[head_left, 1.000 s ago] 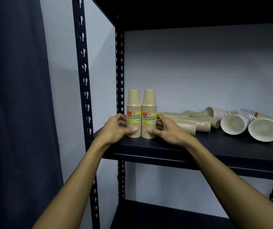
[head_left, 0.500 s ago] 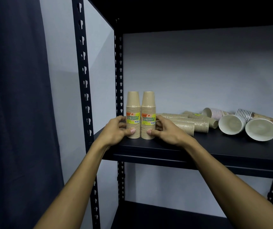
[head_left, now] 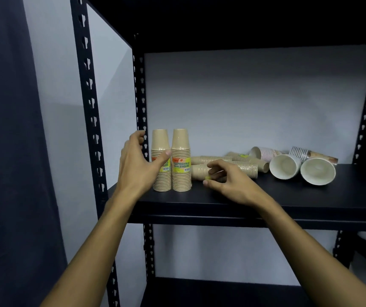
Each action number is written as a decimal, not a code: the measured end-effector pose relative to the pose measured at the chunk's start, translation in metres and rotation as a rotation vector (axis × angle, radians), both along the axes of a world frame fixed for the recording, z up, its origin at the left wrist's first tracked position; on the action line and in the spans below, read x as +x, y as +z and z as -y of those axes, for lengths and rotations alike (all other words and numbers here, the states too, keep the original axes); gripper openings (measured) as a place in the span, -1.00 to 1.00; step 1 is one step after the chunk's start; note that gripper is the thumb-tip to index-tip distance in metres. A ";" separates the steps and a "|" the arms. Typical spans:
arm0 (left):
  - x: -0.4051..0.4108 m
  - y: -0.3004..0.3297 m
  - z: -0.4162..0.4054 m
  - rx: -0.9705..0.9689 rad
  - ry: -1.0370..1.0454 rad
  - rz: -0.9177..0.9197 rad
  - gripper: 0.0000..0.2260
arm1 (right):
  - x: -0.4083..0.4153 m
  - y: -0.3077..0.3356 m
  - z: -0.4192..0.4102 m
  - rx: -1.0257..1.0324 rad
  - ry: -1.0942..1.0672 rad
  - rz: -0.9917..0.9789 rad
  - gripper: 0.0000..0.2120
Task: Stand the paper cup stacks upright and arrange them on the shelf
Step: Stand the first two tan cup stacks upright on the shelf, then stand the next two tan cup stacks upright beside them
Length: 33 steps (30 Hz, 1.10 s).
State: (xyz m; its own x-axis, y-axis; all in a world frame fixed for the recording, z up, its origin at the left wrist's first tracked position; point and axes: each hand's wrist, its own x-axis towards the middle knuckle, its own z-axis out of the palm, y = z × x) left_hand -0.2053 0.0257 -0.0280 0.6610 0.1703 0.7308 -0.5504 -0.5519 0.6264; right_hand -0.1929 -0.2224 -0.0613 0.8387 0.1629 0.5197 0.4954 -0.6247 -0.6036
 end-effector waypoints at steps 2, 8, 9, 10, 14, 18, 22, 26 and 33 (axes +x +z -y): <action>-0.009 0.012 0.017 0.066 0.010 0.094 -0.34 | -0.004 0.004 0.013 0.011 -0.031 0.008 -0.58; -0.019 0.029 0.084 0.250 -0.084 0.203 -0.44 | -0.008 0.022 0.055 0.021 -0.089 0.093 -0.66; -0.016 0.028 0.094 0.278 -0.097 0.196 -0.45 | -0.006 0.025 0.062 0.015 -0.087 0.103 -0.66; -0.012 0.027 0.104 0.296 -0.111 0.173 -0.46 | -0.003 0.027 0.070 0.011 -0.080 0.108 -0.67; 0.018 0.026 0.141 0.369 -0.132 -0.007 -0.51 | 0.014 0.041 0.094 -0.039 -0.063 0.107 -0.69; 0.062 0.033 0.172 0.415 -0.106 -0.233 -0.52 | 0.042 0.056 0.121 -0.263 -0.142 0.048 -0.68; 0.104 0.032 0.193 0.524 0.069 -0.459 -0.46 | 0.073 0.068 0.134 -0.547 -0.198 -0.025 -0.64; 0.127 0.036 0.199 0.654 0.266 -0.656 -0.40 | 0.102 0.076 0.138 -0.678 -0.254 -0.109 -0.62; 0.147 0.039 0.203 0.696 0.347 -0.847 -0.38 | 0.127 0.089 0.143 -0.745 -0.280 -0.222 -0.72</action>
State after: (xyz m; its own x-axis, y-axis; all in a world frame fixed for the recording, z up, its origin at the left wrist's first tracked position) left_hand -0.0584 -0.1769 0.0115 0.9815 0.1732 0.0819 0.1513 -0.9630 0.2229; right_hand -0.0660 -0.3659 0.0278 0.9699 0.1690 0.1755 0.1799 -0.9825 -0.0481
